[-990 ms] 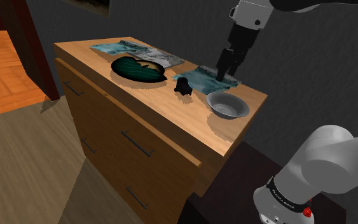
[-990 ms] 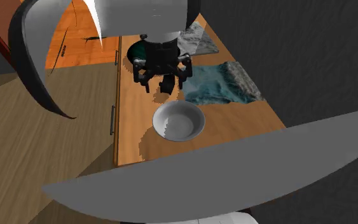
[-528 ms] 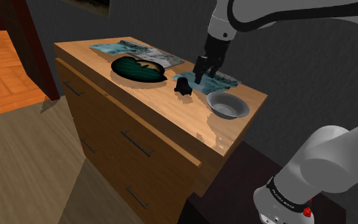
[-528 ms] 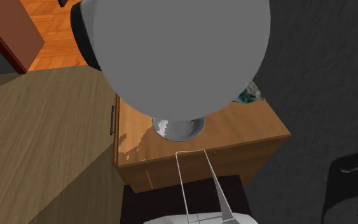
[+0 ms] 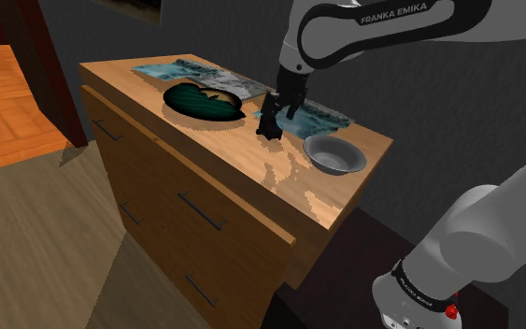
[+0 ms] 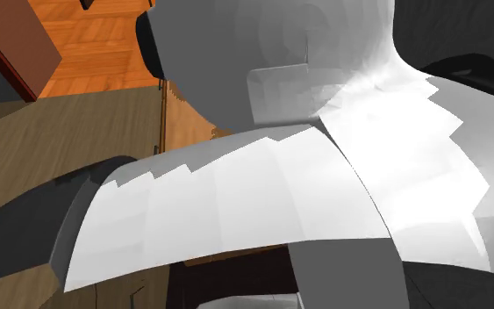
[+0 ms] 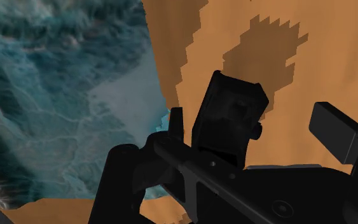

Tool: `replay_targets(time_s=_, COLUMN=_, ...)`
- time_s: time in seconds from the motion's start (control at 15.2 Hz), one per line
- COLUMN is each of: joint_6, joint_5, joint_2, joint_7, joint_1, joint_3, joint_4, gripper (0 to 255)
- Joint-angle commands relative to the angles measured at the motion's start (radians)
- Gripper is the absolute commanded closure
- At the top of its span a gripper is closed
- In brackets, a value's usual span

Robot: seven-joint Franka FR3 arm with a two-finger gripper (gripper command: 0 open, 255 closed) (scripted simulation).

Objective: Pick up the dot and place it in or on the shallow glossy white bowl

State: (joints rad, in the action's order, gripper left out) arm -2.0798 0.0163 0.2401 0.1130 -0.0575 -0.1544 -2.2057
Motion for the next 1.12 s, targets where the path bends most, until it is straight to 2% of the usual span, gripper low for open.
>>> replay_targets(time_s=0.0, joint_6=-0.026, joint_5=0.003, joint_2=-0.012, joint_7=0.004, joint_1=0.000, joint_3=-0.002, joint_4=-0.013, gripper=0)
replay_targets(time_s=0.26, joint_6=-0.074, joint_5=0.007, joint_2=-0.032, joint_7=0.007, joint_1=-0.001, joint_3=-0.003, joint_4=-0.041, gripper=0)
replay_targets(time_s=0.73, joint_6=-0.074, joint_5=0.007, joint_2=-0.032, joint_7=0.007, joint_1=-0.001, joint_3=-0.003, joint_4=-0.041, gripper=0)
replay_targets(time_s=0.79, joint_6=-0.074, joint_5=0.007, joint_2=-0.032, joint_7=0.007, joint_1=-0.001, joint_3=-0.003, joint_4=-0.041, gripper=255)
replay_targets(time_s=1.06, joint_6=-0.074, joint_5=0.007, joint_2=-0.032, joint_7=0.007, joint_1=-0.001, joint_3=-0.003, joint_4=-0.041, gripper=255)
